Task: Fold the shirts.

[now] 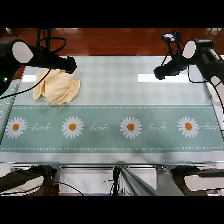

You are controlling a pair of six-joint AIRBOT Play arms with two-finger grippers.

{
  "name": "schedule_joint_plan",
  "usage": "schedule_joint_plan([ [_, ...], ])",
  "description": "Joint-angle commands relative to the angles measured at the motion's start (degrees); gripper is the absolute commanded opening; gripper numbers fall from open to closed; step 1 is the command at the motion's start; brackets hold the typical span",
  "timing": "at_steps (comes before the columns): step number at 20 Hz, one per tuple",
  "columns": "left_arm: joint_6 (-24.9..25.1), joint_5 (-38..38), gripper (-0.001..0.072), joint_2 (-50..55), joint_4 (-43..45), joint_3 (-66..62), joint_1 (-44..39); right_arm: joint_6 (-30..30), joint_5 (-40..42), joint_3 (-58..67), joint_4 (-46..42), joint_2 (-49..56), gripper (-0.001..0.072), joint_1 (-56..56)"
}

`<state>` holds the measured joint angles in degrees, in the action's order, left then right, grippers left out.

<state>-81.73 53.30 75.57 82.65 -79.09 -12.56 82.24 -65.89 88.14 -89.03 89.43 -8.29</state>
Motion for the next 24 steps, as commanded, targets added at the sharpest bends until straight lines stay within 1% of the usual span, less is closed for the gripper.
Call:
schedule_joint_plan([
  [1, 0.02, -0.02, 0.072, 0.02, 0.02, 0.02, 0.02, 0.02, -0.02, 0.0, -0.02, -0.02, 0.0439, 0.02],
  [15, 0.02, -0.07, 0.072, 0.02, 0.02, 0.02, 0.02, 0.02, -0.04, 0.0, 0.0, -0.02, 0.0439, 0.02],
  [19, 0.02, -5.92, 0.072, 0.57, -0.31, 0.02, 0.02, 0.02, -0.02, 0.0, 0.0, -0.02, 0.0439, 0.02],
  [22, 0.02, -5.99, 0.072, 0.81, -2.64, 0.02, 0.02, 0.02, 0.81, 0.0, 0.0, -0.02, 0.0439, 0.02],
  [24, 0.04, -8.26, 0.072, 0.9, -2.67, 0.02, 0.07, 0.02, 1.29, 0.0, 0.0, -0.02, 0.0439, 0.02],
])
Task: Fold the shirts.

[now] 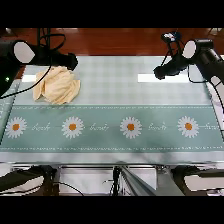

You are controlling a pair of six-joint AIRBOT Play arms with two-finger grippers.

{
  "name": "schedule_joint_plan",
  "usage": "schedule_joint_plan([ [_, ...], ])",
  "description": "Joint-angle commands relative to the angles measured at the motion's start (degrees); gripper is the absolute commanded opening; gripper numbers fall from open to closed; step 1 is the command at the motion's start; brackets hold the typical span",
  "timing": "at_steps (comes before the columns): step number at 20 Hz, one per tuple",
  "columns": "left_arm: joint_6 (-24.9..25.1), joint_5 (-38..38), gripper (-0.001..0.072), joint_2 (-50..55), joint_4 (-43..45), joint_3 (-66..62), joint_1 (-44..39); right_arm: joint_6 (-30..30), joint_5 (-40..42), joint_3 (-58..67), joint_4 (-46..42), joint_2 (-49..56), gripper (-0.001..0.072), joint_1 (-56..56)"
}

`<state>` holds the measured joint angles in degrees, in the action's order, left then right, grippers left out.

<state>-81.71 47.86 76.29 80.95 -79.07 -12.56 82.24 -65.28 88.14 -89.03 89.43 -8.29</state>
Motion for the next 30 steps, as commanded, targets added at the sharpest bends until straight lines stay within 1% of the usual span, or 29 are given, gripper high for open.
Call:
schedule_joint_plan([
  [1, 0.02, -4.11, 0.072, 0.17, -1.03, 0.0, 0.07, 0.02, 0.68, 0.0, 0.0, -0.02, 0.0439, 0.02],
  [10, 0.0, -4.87, 0.072, 0.22, -1.03, 0.0, -0.2, 0.04, -0.37, 0.0, 0.42, -0.02, 0.0439, 0.02],
  [12, 0.0, -6.67, 0.072, 0.52, 1.14, 0.0, 0.26, 0.04, -0.68, 0.0, 0.42, -0.02, 0.0439, 0.02],
  [15, 0.0, -7.76, 0.072, 2.08, 4.39, -0.02, 3.61, 0.04, -1.16, 0.0, 0.42, 0.0, 0.0439, 0.02],
  [22, 0.0, -6.4, 0.072, 10.25, 4.39, -0.02, 14.08, 0.04, -1.88, 0.0, 0.48, 0.0, 0.0439, 0.02],
  [27, 0.0, -3.63, 0.072, 17.68, 5.01, -0.02, 15.69, 0.07, -1.81, 0.0, 0.57, 0.0, 0.0439, 0.02],
  [30, 0.02, 0.39, 0.072, 21.44, 5.55, -0.02, 15.69, 0.07, -1.79, 0.0, 0.63, 0.0, 0.0439, 0.02],
])
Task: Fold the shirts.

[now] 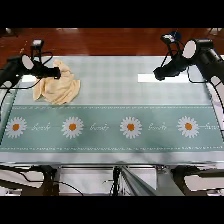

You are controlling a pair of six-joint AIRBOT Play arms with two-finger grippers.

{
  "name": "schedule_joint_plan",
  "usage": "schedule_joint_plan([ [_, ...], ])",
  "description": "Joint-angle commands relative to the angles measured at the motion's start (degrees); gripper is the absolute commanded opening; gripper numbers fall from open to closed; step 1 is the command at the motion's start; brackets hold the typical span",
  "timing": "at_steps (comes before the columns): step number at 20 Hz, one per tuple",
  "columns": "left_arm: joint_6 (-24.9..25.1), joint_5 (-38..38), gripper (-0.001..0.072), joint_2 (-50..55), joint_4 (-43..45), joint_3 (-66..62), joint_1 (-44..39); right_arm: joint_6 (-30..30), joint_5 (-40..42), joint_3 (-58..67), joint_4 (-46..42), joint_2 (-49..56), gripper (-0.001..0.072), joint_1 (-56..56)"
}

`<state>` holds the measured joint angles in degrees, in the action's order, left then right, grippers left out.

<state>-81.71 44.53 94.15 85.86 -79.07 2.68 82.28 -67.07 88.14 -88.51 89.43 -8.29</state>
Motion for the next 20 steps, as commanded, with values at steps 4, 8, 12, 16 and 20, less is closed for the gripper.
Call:
schedule_joint_plan([
  [4, 0.02, 9.81, 0.0391, 6.43, 0.94, -0.02, 0.35, 0.09, -0.02, 0.0, 0.13, 0.0, 0.0439, 0.02],
  [8, 1.53, 15.74, 0.0052, 6.14, 1.2, -3.98, 0.42, 0.22, -0.02, 0.0, 0.11, 0.0, 0.0439, 0.02],
  [12, 1.4, 22.91, 0.0051, 4.2, 1.18, -20.09, 0.31, 0.2, -0.15, 0.0, -0.13, -0.02, 0.0439, 0.02],
  [16, -0.02, 24.74, 0.0051, -0.7, 1.16, -38.25, -1.84, 0.2, -3.26, 0.0, -2.43, -0.02, 0.0439, 0.02],
  [20, 1.16, 23.63, 0.0052, -8.72, 1.16, -41.62, -6.08, 0.2, -11.39, 0.0, -8.98, -0.02, 0.0438, 0.02],
])
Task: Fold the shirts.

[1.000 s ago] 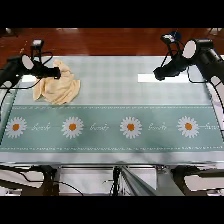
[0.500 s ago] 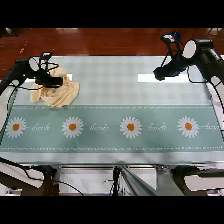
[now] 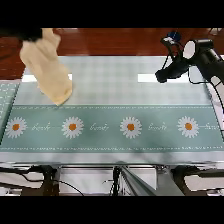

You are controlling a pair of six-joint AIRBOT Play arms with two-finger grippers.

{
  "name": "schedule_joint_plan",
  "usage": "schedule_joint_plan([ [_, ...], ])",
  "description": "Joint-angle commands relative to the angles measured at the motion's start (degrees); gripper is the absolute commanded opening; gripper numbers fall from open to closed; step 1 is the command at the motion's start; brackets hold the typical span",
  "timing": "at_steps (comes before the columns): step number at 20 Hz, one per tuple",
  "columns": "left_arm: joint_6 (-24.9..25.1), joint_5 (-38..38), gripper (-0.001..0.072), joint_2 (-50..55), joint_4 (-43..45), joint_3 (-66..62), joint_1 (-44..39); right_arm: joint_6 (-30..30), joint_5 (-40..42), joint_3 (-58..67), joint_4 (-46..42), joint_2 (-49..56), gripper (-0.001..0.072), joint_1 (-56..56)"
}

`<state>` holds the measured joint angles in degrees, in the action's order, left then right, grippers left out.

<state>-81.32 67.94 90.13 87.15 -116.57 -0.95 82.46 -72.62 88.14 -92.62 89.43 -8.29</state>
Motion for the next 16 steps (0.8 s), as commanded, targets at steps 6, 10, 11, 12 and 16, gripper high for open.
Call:
schedule_joint_plan([
  [6, 1.11, 4.07, 0.0052, -10.27, -0.13, -0.24, -12.0, 3.04, -12.79, 0.0, -16.41, -2.01, 0.0436, 0.04],
  [10, 1.09, 4.59, 0.0052, -8.46, -0.13, 3.93, -21.62, 3.67, -13.2, 0.0, -19.23, -5.03, 0.0437, 0.04],
  [11, 1.07, 4.61, 0.0052, -7.15, -0.15, 4.17, -24.28, 3.82, -13.2, 0.0, -19.56, -5.64, 0.0437, 0.04],
  [12, 1.07, 4.55, 0.0052, -5.38, -0.15, 4.15, -27.34, 3.96, -13.25, 0.0, -19.89, -6.12, 0.0437, 0.04],
  [16, 1.09, 4.13, 0.0053, 3.82, -0.15, 4.15, -39.01, 4.11, -13.33, 0.0, -20.52, -7.34, 0.0437, 0.04],
])
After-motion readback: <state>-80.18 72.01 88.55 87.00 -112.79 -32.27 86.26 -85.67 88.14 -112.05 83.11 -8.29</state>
